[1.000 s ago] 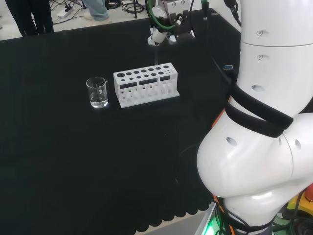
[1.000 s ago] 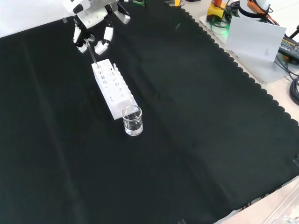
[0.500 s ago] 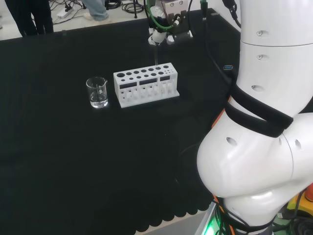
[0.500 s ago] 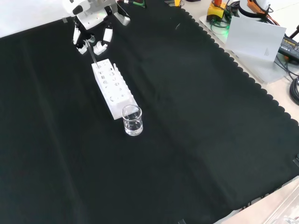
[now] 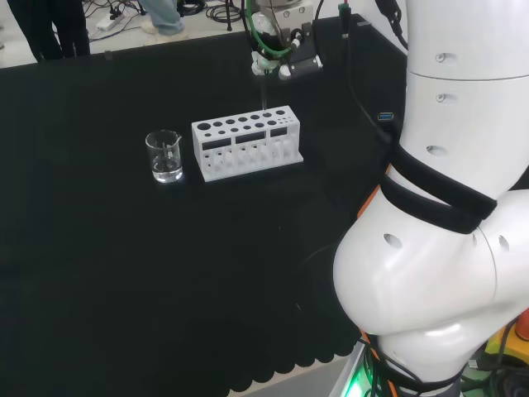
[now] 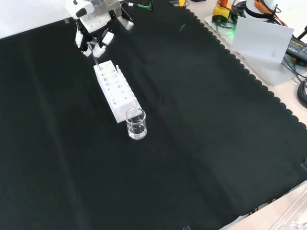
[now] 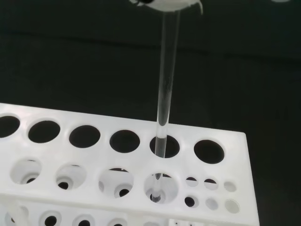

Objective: Take the glass rod from the white test tube rack.

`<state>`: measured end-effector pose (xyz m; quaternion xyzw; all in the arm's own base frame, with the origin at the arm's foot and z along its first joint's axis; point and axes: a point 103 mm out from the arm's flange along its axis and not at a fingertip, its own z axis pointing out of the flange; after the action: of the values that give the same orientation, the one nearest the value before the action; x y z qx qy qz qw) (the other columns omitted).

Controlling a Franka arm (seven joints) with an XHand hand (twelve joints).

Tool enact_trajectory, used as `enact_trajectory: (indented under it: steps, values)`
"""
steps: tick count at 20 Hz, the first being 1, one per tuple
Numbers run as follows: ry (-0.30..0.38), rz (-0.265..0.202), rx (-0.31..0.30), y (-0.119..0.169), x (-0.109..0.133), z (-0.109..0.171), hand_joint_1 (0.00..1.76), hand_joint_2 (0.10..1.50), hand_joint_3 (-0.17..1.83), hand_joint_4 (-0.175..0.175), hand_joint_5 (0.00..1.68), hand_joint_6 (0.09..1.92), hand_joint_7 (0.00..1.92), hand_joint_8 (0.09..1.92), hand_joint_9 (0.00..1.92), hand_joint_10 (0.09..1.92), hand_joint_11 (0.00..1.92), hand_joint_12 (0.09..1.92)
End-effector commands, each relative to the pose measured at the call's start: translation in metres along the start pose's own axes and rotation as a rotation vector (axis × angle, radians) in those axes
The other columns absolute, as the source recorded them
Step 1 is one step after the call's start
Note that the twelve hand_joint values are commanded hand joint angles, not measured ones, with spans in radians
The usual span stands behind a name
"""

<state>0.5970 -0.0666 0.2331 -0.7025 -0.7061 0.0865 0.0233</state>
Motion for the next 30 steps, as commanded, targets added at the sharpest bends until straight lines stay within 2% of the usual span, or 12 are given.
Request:
enact_trajectory:
  steps: [1, 3, 6, 9, 14, 30]
  values:
    - [0.002, 0.063, -0.071, -0.005, 0.001, -0.007, 1.28, 0.87, 0.37, -0.101, 1.12, 0.72, 1.14, 0.99, 1.50, 0.78, 1.59, 0.53]
    - [-0.005, 0.081, -0.087, -0.011, 0.000, -0.013, 1.30, 0.75, 0.59, -0.153, 1.12, 0.73, 1.18, 1.02, 1.52, 0.82, 1.59, 0.56]
    - [-0.007, 0.090, -0.104, -0.019, 0.000, -0.022, 1.31, 0.66, 0.74, -0.173, 1.15, 0.71, 1.22, 1.03, 1.56, 0.84, 1.62, 0.60]
    - [-0.012, 0.100, -0.124, -0.028, 0.001, -0.034, 1.32, 0.60, 0.82, -0.175, 1.19, 0.67, 1.28, 0.98, 1.62, 0.81, 1.65, 0.64]
    - [-0.013, 0.085, -0.143, -0.039, 0.005, -0.056, 1.33, 0.53, 0.88, -0.175, 1.26, 0.57, 1.35, 0.89, 1.69, 0.74, 1.69, 0.65]
    - [-0.011, 0.069, -0.177, -0.073, 0.024, -0.110, 1.33, 0.51, 0.90, -0.175, 1.31, 0.49, 1.37, 0.84, 1.73, 0.69, 1.71, 0.65]
